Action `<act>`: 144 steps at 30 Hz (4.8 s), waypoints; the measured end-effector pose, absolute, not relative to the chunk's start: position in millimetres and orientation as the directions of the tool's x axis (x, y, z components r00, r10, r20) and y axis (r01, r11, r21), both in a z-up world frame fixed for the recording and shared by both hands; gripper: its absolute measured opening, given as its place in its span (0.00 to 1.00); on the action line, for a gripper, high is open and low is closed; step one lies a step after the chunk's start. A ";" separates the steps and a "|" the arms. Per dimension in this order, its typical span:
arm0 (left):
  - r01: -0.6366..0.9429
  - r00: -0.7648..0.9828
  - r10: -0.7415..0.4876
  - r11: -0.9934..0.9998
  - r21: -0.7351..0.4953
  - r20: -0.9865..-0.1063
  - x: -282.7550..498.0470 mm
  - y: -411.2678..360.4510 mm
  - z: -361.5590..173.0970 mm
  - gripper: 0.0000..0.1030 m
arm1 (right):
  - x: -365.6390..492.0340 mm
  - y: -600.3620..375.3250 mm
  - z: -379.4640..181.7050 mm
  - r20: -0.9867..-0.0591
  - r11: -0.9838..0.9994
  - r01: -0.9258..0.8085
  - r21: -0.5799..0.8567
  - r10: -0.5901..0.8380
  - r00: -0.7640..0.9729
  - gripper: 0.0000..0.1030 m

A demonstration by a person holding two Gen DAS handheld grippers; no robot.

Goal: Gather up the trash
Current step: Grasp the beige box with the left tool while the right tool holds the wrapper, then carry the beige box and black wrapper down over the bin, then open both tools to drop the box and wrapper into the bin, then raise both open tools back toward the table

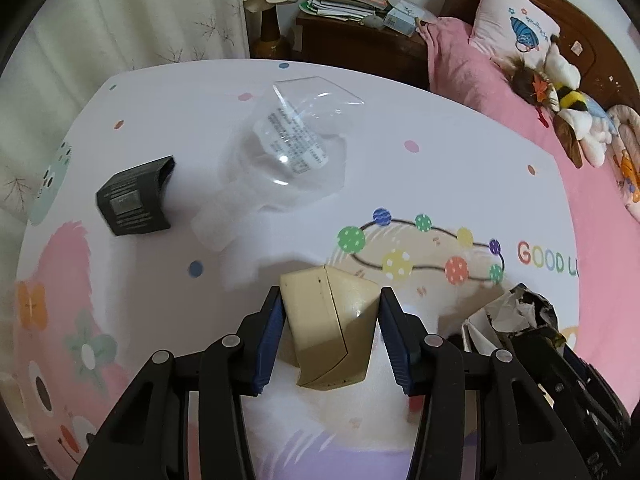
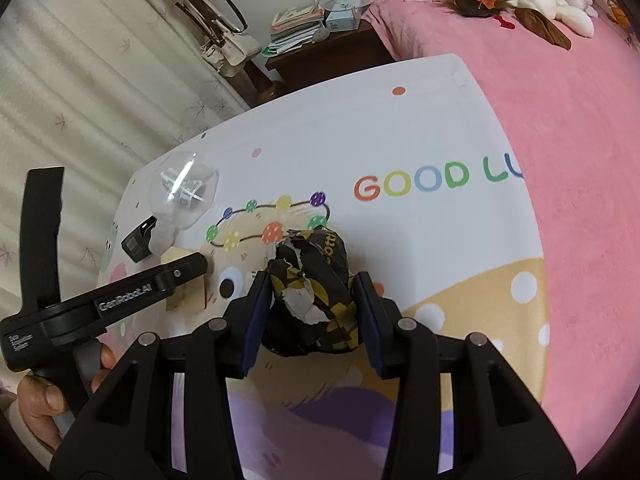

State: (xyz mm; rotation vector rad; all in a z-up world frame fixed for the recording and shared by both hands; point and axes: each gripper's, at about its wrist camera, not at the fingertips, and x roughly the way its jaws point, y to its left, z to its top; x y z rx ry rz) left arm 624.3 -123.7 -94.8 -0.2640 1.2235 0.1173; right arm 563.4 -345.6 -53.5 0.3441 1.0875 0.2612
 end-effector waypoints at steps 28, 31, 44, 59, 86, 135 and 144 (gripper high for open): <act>0.098 0.506 -0.300 0.951 -0.292 -0.809 303.4 -11.7 37.3 0.45 | 312.5 -232.4 26.2 -0.798 0.924 -0.070 0.375 0.361 0.483 0.37; 0.172 0.499 -0.342 0.940 -0.296 -0.796 261.7 9.7 44.7 0.45 | 264.0 -212.5 36.1 -0.792 0.925 -0.014 0.379 0.332 0.513 0.37; 0.380 0.376 -0.439 0.876 -0.296 -0.816 107.2 59.6 23.1 0.45 | 84.8 -163.5 31.5 -0.836 0.925 0.164 0.342 0.220 0.503 0.37; 0.369 0.205 -0.367 0.888 -0.276 -0.907 11.2 12.2 -145.8 0.45 | 4.4 -177.2 -134.8 -0.927 0.933 0.215 0.290 0.218 0.305 0.37; 0.333 0.142 -0.182 0.935 -0.126 -0.973 33.9 2.5 -402.0 0.86 | 18.5 -166.7 -417.8 -0.950 0.901 0.307 0.308 0.272 0.155 0.49; 0.247 0.495 -0.125 0.969 0.001 -0.860 -18.1 41.0 71.3 0.86 | -1.4 -177.3 41.1 -0.822 0.959 -0.045 0.278 0.262 0.506 0.55; 0.194 0.596 -0.080 0.980 0.046 -0.799 20.4 35.5 126.5 0.86 | 36.9 -192.1 90.5 -0.771 0.970 -0.094 0.223 0.235 0.592 0.55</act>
